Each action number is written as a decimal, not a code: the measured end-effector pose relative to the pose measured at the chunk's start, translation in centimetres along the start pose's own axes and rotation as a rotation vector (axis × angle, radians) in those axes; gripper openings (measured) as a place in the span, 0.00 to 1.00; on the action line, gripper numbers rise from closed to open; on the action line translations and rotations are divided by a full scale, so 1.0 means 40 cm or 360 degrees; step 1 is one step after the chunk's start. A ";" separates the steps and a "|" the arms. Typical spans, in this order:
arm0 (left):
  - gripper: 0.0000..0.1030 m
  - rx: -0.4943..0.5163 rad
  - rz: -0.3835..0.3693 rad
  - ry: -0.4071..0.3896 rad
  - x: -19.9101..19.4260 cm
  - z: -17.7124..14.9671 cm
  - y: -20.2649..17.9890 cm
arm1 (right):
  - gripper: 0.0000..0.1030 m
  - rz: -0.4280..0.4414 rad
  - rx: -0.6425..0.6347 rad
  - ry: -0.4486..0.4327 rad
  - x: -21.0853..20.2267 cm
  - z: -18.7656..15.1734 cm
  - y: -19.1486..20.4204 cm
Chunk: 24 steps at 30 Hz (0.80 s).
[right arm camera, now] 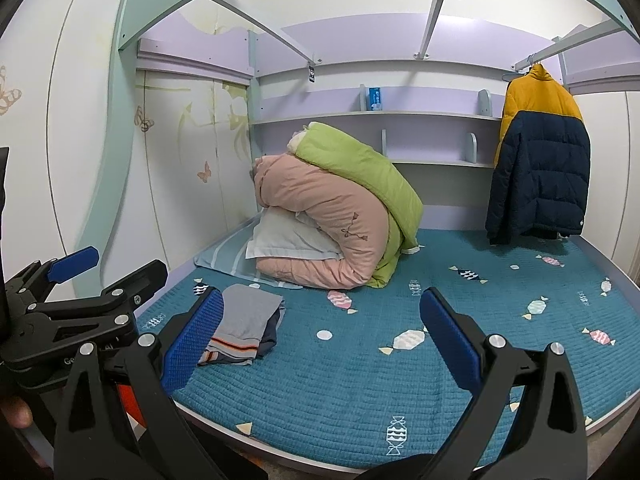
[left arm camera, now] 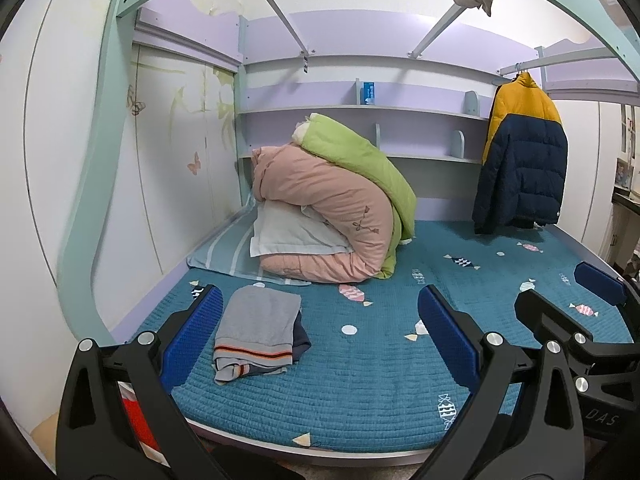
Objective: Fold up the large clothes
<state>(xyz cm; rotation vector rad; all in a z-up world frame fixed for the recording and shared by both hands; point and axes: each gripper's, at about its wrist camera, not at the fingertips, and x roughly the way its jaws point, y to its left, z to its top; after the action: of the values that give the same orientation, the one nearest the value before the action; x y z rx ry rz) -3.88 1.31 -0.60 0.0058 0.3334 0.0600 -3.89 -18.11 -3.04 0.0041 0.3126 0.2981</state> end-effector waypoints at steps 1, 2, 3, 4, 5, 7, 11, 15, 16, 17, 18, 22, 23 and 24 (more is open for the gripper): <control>0.95 -0.0003 0.0000 -0.0004 0.001 0.000 0.001 | 0.92 0.0001 0.0002 0.0002 0.001 0.002 -0.001; 0.95 -0.0001 0.0000 -0.0005 0.006 0.002 0.005 | 0.92 -0.0001 0.0003 0.0004 0.002 0.002 0.000; 0.95 0.0003 0.0001 -0.0006 0.009 0.003 0.006 | 0.92 -0.0004 0.0001 0.0004 0.003 0.002 0.001; 0.95 0.0006 0.0001 -0.0007 0.010 0.004 0.006 | 0.92 -0.0004 0.0001 0.0004 0.004 0.003 0.001; 0.95 0.0007 0.0000 -0.0004 0.011 0.003 0.006 | 0.92 -0.0001 0.0003 0.0005 0.005 0.004 0.001; 0.95 0.0008 -0.0006 0.0000 0.014 0.004 0.005 | 0.92 -0.0006 0.0003 0.0004 0.003 0.002 0.003; 0.95 0.0009 0.0000 -0.0003 0.014 0.005 0.003 | 0.92 -0.0004 0.0012 0.0003 0.004 0.004 0.001; 0.95 0.0011 -0.0004 -0.0010 0.017 0.008 0.005 | 0.92 -0.0008 0.0012 -0.0002 0.005 0.005 0.000; 0.95 0.0013 -0.0006 -0.0010 0.018 0.008 0.005 | 0.92 -0.0010 0.0011 -0.0003 0.005 0.005 0.000; 0.95 0.0014 -0.0006 -0.0011 0.016 0.007 0.004 | 0.92 -0.0012 0.0013 -0.0004 0.005 0.005 0.001; 0.95 0.0014 -0.0003 -0.0013 0.015 0.007 0.003 | 0.92 -0.0014 0.0014 -0.0004 0.005 0.004 0.003; 0.95 0.0018 -0.0004 -0.0016 0.020 0.011 0.007 | 0.92 -0.0014 0.0015 -0.0005 0.005 0.004 0.006; 0.95 0.0018 -0.0004 -0.0016 0.019 0.010 0.007 | 0.92 -0.0013 0.0015 -0.0005 0.004 0.003 0.004; 0.95 0.0019 -0.0002 -0.0019 0.020 0.010 0.007 | 0.92 -0.0017 0.0017 -0.0006 0.004 0.003 0.006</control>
<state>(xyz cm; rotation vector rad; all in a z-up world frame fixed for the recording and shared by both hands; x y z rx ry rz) -3.03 1.63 -0.49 0.0178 0.3216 0.0565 -3.79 -17.85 -2.97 0.0135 0.3103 0.2861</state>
